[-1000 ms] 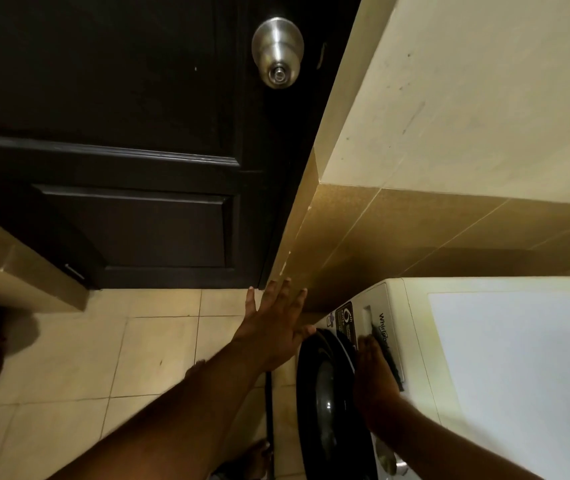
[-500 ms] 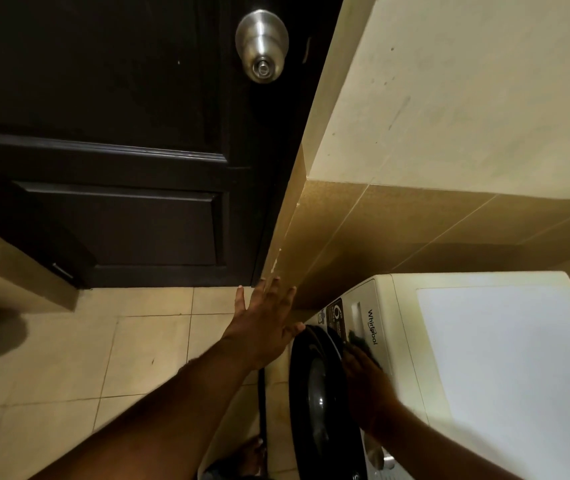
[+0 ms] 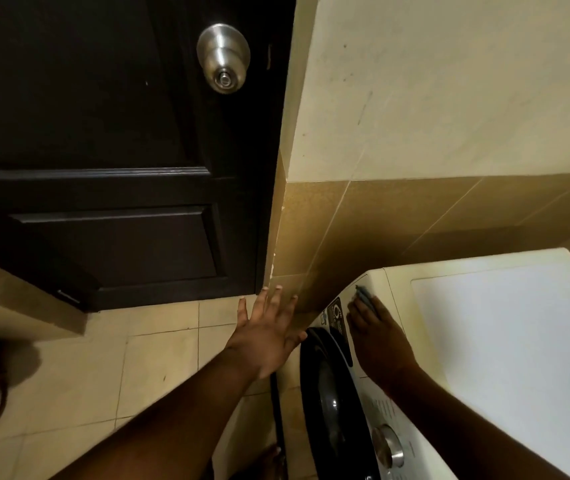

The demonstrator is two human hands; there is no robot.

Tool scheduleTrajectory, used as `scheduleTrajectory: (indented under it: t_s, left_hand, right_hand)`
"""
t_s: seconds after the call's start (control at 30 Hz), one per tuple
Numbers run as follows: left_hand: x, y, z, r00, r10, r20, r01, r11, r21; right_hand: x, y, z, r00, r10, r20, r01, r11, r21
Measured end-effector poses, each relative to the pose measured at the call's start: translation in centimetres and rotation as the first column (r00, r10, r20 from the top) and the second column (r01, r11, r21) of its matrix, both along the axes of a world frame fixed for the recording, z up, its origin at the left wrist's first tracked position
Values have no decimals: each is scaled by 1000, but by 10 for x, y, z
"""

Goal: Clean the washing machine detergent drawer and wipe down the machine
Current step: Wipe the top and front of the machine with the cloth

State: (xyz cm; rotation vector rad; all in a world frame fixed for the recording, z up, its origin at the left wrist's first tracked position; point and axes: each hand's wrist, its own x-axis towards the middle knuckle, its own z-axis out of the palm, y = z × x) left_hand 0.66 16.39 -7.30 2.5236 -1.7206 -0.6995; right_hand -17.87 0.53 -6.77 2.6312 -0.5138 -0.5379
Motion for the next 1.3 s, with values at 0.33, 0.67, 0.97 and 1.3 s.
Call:
scheduleTrajectory:
  t_s: [0.33, 0.67, 0.97, 1.3]
  left_hand:
    - [-13, -31, 24, 993, -115, 25, 115, 993, -24]
    - [-49, -116, 64, 923, -374, 90, 380, 922, -74]
    - [-58, -172, 41, 736, -651, 187, 669, 741, -59]
    - [-57, -212, 48, 488, -846, 213, 870, 490, -50]
  right_hand:
    - [-67, 42, 1, 955, -166, 247, 115, 971, 208]
    - [-96, 71, 8, 771, -481, 416, 371, 872, 320]
    - [-34, 55, 1, 560, -723, 404, 624, 689, 369]
    - [-8, 85, -10, 153, -868, 473, 870, 345, 352]
